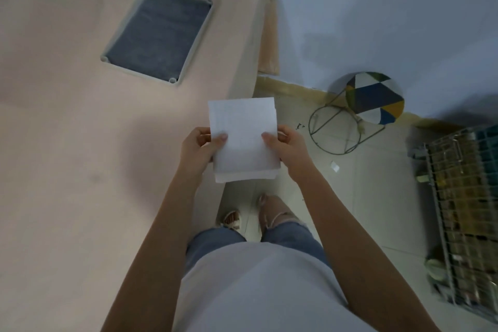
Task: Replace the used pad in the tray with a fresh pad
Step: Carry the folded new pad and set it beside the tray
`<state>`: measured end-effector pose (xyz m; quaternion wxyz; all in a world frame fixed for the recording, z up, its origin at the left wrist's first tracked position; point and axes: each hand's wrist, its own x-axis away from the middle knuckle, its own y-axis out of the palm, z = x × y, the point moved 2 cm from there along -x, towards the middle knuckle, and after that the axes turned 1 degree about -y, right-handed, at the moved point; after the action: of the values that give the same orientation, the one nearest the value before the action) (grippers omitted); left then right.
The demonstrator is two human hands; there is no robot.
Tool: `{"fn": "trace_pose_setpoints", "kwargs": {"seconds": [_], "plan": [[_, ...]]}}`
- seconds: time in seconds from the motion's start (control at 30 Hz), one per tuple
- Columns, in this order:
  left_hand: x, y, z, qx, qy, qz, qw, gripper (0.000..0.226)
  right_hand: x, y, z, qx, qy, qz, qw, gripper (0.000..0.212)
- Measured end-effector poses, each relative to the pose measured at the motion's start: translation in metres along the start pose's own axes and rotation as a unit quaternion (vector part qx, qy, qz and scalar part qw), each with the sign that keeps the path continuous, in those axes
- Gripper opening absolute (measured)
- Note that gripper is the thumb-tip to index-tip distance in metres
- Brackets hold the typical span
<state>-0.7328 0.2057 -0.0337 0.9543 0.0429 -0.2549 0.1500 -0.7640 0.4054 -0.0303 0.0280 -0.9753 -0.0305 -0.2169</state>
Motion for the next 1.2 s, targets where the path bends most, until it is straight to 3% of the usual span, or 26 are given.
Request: {"fn": "trace_pose_setpoints", "kwargs": {"seconds": [0.23, 0.6, 0.77, 0.93, 1.2], "plan": [[-0.042, 0.034, 0.02, 0.034, 0.012, 0.054, 0.998, 0.013, -0.068, -0.018, -0.034, 0.029, 0.004, -0.058, 0.998, 0.016], [-0.084, 0.077, 0.055, 0.1, 0.002, 0.143, 0.985, 0.03, -0.174, -0.037, -0.084, 0.08, 0.008, -0.183, 0.98, 0.021], [-0.084, 0.075, 0.052, 0.152, -0.024, 0.23, 0.961, 0.036, -0.198, -0.015, -0.093, 0.108, 0.009, -0.246, 0.963, 0.019], [-0.077, 0.06, 0.039, 0.201, -0.042, 0.305, 0.93, 0.029, -0.207, 0.019, -0.087, 0.151, 0.029, -0.311, 0.938, 0.02], [-0.076, 0.014, 0.035, 0.228, -0.046, 0.356, 0.905, 0.025, -0.215, 0.084, -0.087, 0.224, 0.024, -0.358, 0.906, 0.011]]}}
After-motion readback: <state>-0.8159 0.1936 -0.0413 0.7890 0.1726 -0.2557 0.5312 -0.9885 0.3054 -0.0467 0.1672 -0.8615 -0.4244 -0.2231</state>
